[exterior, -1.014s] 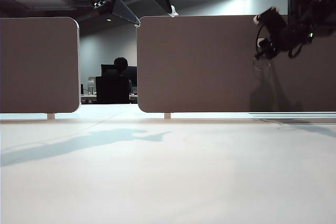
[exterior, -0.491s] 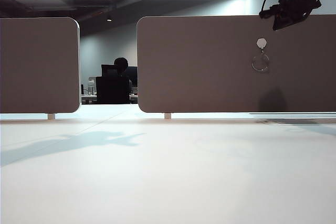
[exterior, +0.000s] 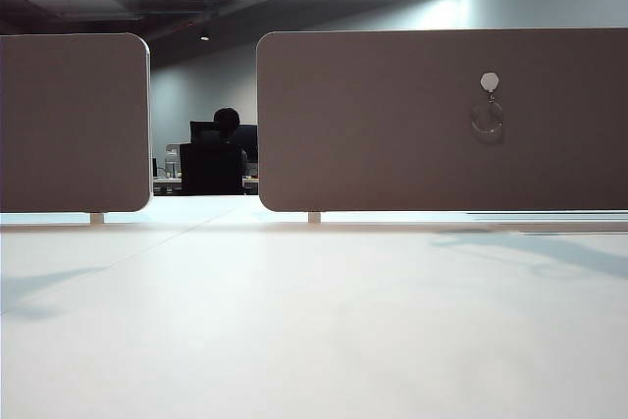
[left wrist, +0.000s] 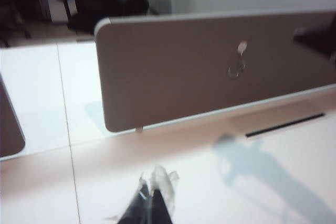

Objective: Hang the earring on the hook.

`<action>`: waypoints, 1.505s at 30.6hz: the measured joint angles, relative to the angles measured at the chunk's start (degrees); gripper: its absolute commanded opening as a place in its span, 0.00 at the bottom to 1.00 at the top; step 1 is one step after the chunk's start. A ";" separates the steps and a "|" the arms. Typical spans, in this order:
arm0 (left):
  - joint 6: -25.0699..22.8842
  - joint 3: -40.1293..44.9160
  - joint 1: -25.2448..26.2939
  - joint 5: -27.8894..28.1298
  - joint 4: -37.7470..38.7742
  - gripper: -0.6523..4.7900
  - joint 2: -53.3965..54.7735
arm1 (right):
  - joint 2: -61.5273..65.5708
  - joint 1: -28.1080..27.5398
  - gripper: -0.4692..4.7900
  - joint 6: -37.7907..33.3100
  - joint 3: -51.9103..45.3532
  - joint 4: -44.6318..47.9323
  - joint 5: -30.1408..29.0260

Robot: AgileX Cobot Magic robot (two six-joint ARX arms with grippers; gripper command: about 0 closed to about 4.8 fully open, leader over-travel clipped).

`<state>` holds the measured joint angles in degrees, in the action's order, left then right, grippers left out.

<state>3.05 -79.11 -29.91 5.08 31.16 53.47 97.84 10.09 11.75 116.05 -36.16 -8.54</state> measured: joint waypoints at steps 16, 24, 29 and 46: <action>1.46 23.96 -0.02 -1.05 1.09 0.11 -37.83 | -49.55 14.21 0.08 -5.81 -47.56 6.82 3.63; 1.73 38.66 -0.02 -7.15 -4.85 0.11 -43.52 | -72.06 17.66 0.08 -9.88 -69.90 8.66 5.05; 3.08 47.67 -0.02 -11.02 -10.58 0.11 -43.43 | -82.55 17.55 0.08 -10.05 -83.82 11.23 1.53; 9.33 69.79 -0.02 -11.58 -26.03 0.11 -43.36 | -92.45 17.59 0.08 -16.44 -108.69 22.40 -6.64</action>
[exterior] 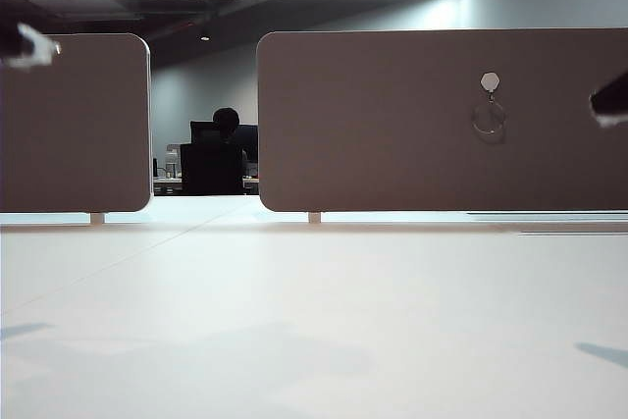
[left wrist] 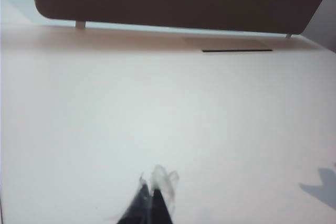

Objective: Hang the earring on the hook.

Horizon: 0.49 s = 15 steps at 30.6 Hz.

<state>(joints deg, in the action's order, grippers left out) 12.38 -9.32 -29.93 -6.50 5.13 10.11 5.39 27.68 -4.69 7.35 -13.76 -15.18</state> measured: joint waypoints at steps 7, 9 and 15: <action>0.35 6.08 0.00 1.33 -7.17 0.11 -0.02 | 0.00 -0.02 0.08 -0.87 -6.60 4.20 0.48; 0.39 7.43 0.00 1.42 -7.65 0.11 -0.04 | 0.13 -0.02 0.08 -1.92 -6.97 5.05 1.14; 0.33 9.01 0.00 1.33 -6.58 0.11 -0.04 | 0.00 -0.02 0.08 -2.62 -6.97 5.66 5.05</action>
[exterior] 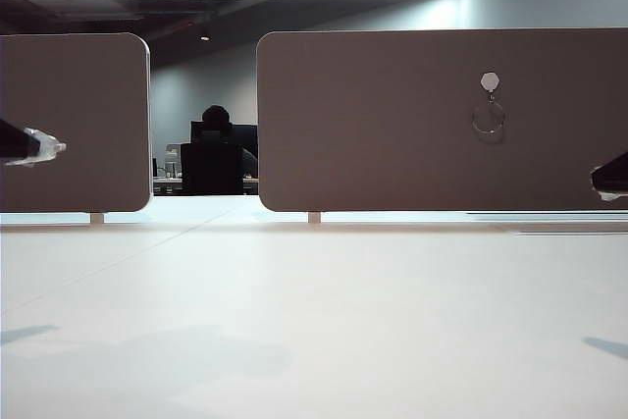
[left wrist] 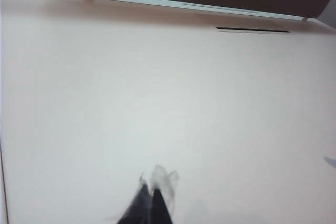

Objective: Hang the earring on the hook.

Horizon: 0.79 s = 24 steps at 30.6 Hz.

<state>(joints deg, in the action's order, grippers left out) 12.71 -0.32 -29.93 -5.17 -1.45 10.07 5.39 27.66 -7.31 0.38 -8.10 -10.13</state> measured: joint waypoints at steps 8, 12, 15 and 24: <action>-0.02 0.00 0.00 1.31 0.52 0.11 0.00 | -0.02 -0.07 0.09 -1.51 0.00 -1.01 1.11; -0.02 0.00 0.00 1.31 0.66 0.11 0.00 | -0.02 -0.07 0.09 -1.68 0.00 -1.03 1.14; -0.02 0.00 0.00 1.31 0.68 0.11 0.00 | 0.00 -0.07 0.09 -1.68 0.00 -1.01 1.14; -0.09 -0.04 4.74 -0.13 1.18 0.11 -4.57 | -5.20 -8.04 0.09 -1.66 0.00 0.13 -0.02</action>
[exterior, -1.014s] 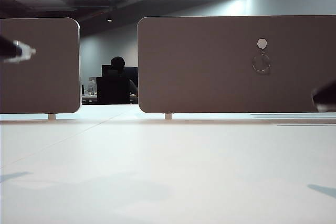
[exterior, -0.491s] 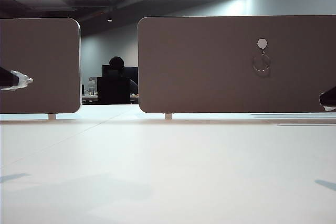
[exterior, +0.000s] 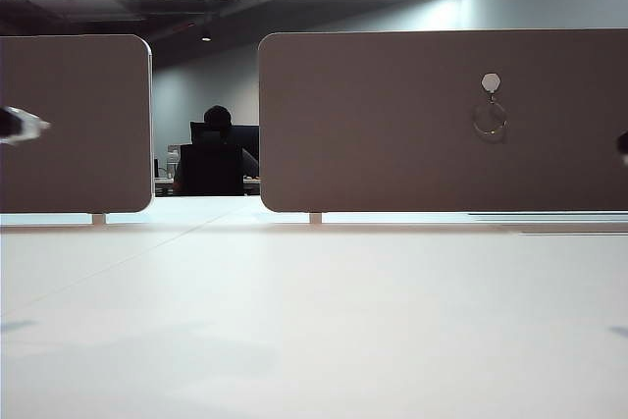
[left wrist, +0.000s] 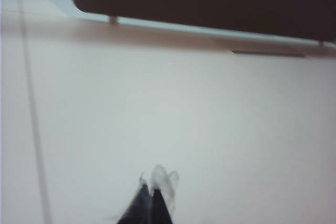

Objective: Hang the earring on the hook.

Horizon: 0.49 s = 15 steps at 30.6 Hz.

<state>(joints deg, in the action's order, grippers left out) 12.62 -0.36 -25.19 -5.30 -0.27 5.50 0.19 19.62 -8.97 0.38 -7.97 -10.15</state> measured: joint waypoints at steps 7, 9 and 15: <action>-0.09 0.02 14.64 -0.83 0.52 0.11 -2.16 | -0.07 -13.88 0.09 -0.09 0.00 0.83 0.00; -0.11 0.02 18.01 -0.94 0.90 0.11 -4.87 | -0.07 -16.98 0.09 -0.07 0.00 0.79 0.02; -0.11 -0.09 21.05 -0.70 -0.72 0.11 -5.20 | -0.07 -23.78 0.09 -0.09 0.00 0.96 0.09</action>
<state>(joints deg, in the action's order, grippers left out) 12.51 -0.45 -4.14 -6.00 -0.99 0.30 0.12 -4.16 -9.06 0.38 -7.01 -10.07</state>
